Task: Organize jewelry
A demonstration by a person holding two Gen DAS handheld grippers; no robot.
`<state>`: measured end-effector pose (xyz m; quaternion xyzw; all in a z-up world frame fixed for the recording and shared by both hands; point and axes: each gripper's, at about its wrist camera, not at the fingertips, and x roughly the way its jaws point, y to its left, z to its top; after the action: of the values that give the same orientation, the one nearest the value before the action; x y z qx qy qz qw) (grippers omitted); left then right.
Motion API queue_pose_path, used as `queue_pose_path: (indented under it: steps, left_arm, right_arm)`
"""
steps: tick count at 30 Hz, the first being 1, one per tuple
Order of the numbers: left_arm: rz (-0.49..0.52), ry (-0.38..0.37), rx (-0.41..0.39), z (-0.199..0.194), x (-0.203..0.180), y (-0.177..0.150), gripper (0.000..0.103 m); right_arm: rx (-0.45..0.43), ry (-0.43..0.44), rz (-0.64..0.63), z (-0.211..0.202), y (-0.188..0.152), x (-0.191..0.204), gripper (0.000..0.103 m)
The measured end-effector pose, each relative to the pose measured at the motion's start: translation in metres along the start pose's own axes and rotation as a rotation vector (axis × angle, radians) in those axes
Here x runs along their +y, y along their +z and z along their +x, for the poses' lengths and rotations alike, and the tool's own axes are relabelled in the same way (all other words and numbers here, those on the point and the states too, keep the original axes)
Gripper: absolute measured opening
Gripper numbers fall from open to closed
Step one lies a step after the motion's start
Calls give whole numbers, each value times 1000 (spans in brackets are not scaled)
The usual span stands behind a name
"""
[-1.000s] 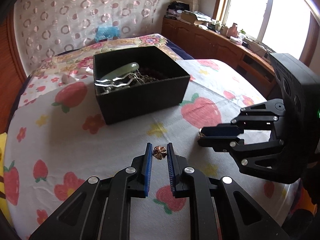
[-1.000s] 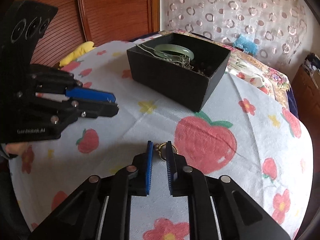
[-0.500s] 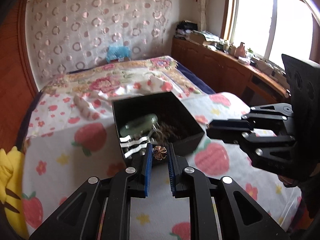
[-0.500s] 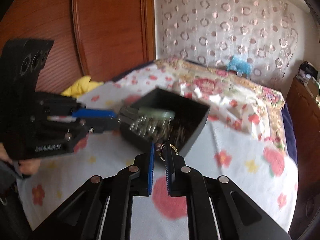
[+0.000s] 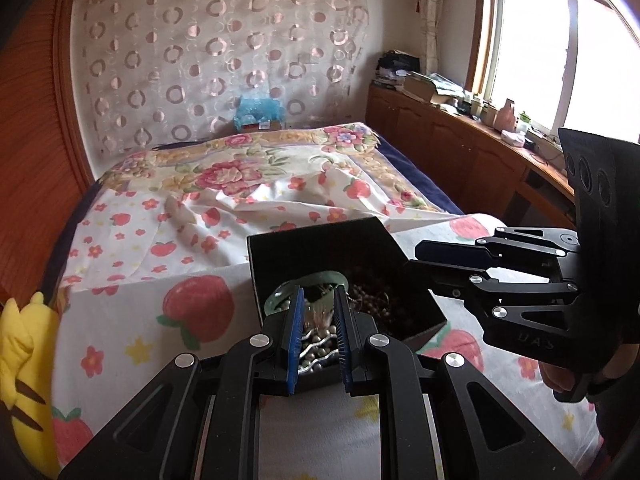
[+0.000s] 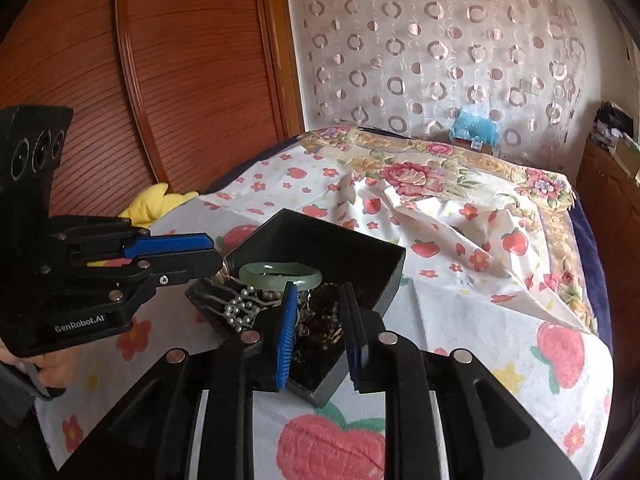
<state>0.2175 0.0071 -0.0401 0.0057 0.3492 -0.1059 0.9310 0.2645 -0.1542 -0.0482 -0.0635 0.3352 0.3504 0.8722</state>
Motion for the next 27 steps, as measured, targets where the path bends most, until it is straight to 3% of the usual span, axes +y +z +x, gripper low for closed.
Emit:
queue_pose_path:
  steps: [8,9,10,11,14,20,22,24,27]
  left_arm:
    - [-10,31,0,0,-2,2,16]
    - [-10,38,2,0,-3,1,27]
    - [-13,43,0,-1,-4,1,45]
    - [-16,49,-8,-3,-6,0,52]
    - [-18,61,-16,-9,-8,-2,60]
    - [-36,84,-33,-30,-11,-12,85]
    - [-45,91,-42,-39,-13,-15,89]
    - [-57,101,-54,-50,-14,-21,93]
    - [-67,120,-72,-68,-16,-28,95]
  right_arm:
    - [-33,-29,27,-20,-4,-3,24]
    - [-36,-37,31,-24,-6,-2,24]
    - [-39,-40,34,-27,-7,-2,24]
    - [-47,-50,41,-33,-9,-1,24]
    - [-64,-68,64,-45,-15,0,24]
    - [-92,-114,77,-70,-28,14,25]
    - [-110,-129,83,-80,-31,19,37]
    - [-142,-148,95,-94,-34,23,57]
    - [-176,-175,118,-113,-42,30,75]
